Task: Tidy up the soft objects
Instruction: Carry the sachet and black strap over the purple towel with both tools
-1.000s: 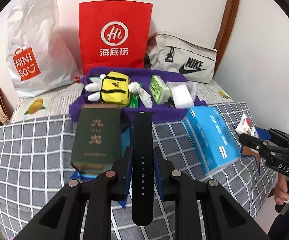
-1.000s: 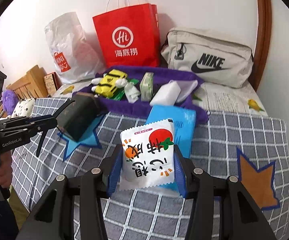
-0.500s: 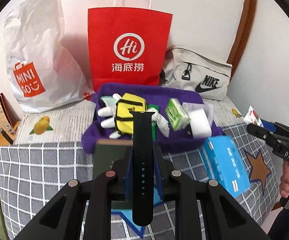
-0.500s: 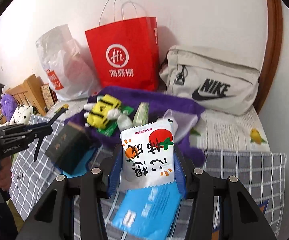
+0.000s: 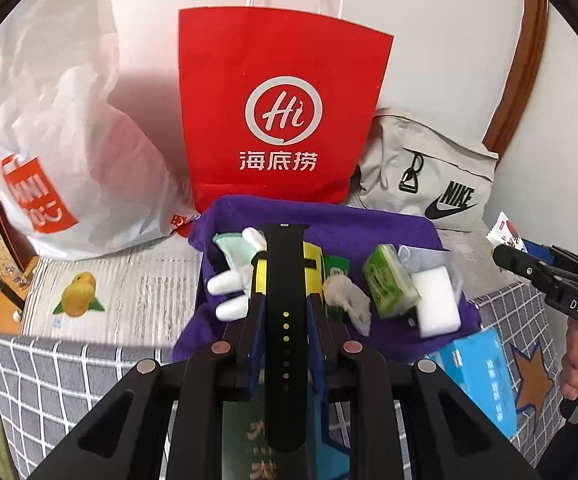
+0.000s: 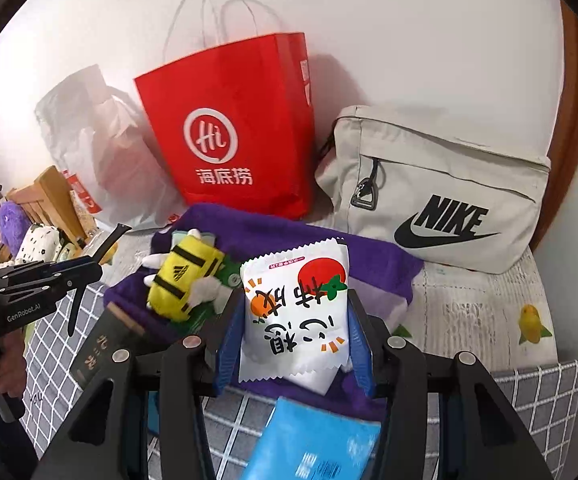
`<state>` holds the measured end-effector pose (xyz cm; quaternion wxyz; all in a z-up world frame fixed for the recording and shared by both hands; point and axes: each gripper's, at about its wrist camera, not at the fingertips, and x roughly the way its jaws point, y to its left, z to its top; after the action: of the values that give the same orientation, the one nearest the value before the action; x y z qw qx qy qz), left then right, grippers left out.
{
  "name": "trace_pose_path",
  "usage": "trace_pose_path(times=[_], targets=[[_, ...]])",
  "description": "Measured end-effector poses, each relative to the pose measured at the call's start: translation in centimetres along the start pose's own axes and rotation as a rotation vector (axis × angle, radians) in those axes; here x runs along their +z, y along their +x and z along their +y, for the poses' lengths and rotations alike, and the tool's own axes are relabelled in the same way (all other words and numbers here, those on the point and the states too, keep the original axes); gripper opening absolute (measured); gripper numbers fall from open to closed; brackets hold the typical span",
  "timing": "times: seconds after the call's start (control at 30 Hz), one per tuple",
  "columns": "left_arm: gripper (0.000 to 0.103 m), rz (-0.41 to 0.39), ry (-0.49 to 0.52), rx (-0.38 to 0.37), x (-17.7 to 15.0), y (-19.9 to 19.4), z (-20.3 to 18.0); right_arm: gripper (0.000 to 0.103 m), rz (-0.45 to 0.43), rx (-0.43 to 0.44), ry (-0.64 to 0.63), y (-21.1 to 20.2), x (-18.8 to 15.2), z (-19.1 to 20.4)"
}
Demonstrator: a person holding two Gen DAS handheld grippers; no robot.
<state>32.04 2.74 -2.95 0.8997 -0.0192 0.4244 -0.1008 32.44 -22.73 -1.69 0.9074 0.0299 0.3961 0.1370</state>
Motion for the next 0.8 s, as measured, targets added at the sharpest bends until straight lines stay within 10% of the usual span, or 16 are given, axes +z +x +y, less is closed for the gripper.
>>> trace_pose_path(times=[0.8], targets=[[0.020,0.080,-0.030,-0.042,1.9,7.4,1.3,0.048,0.187,-0.061,0.033,10.2,1.3,-2.4]])
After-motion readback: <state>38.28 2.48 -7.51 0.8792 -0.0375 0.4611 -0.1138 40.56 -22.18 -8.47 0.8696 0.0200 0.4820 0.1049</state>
